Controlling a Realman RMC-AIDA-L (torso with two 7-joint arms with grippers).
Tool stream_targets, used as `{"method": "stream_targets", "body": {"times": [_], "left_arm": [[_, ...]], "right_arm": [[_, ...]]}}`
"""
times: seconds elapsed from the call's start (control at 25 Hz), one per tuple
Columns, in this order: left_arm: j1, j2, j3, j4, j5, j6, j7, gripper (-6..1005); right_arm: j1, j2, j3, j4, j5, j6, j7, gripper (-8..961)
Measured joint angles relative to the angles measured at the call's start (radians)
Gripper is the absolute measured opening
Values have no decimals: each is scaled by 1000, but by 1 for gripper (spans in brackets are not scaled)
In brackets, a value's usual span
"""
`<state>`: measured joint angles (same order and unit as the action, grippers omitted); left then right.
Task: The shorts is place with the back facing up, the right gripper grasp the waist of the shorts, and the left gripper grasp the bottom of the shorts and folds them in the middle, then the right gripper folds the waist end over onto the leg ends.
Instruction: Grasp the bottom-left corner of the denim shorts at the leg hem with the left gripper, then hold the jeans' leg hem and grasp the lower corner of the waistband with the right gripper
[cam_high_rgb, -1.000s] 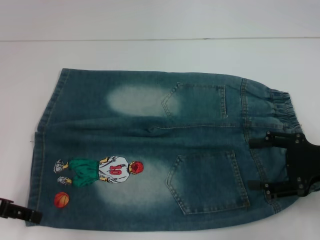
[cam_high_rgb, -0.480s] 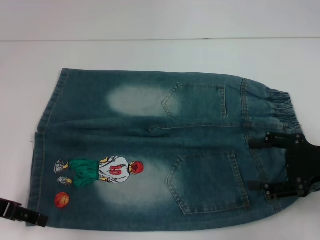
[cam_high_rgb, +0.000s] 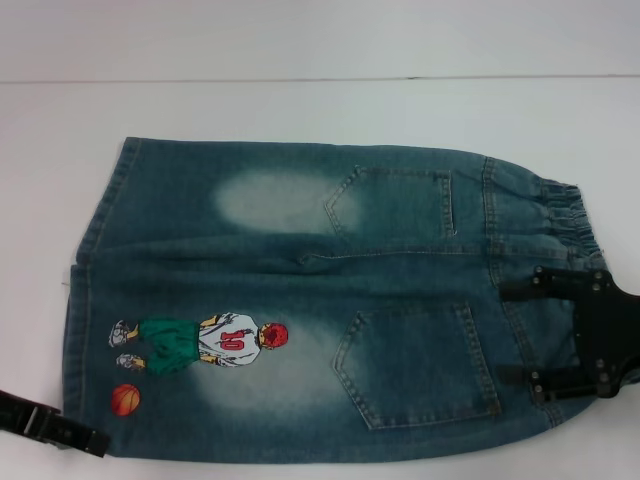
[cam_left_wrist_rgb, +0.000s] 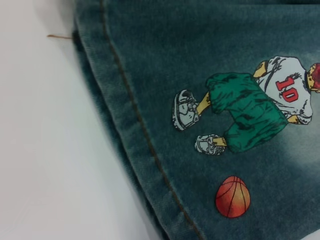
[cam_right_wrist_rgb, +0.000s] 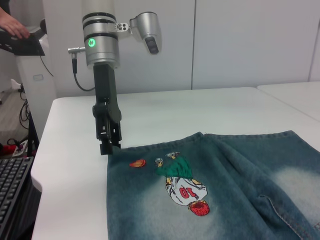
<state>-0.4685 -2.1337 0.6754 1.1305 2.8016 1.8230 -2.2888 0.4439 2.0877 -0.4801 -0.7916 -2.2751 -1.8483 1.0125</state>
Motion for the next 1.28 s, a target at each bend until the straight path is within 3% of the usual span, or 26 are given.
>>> {"method": "stream_targets", "body": {"times": [0.24, 0.64, 1.0, 1.28], "left_arm": [[-17, -1, 14, -31, 2, -13, -15, 718], [-27, 9, 12, -35, 7, -39, -67, 296], [-37, 9, 10, -33, -3, -24, -87, 93], [-61, 8, 8, -23, -6, -16, -113, 68]], "right_arm": [[-7, 0, 0, 0, 0, 9, 0, 912], [-10, 0, 0, 5, 0, 17, -1, 912], [-19, 0, 15, 1, 0, 10, 6, 911], [-51, -2, 41, -79, -5, 3, 78, 911]]}}
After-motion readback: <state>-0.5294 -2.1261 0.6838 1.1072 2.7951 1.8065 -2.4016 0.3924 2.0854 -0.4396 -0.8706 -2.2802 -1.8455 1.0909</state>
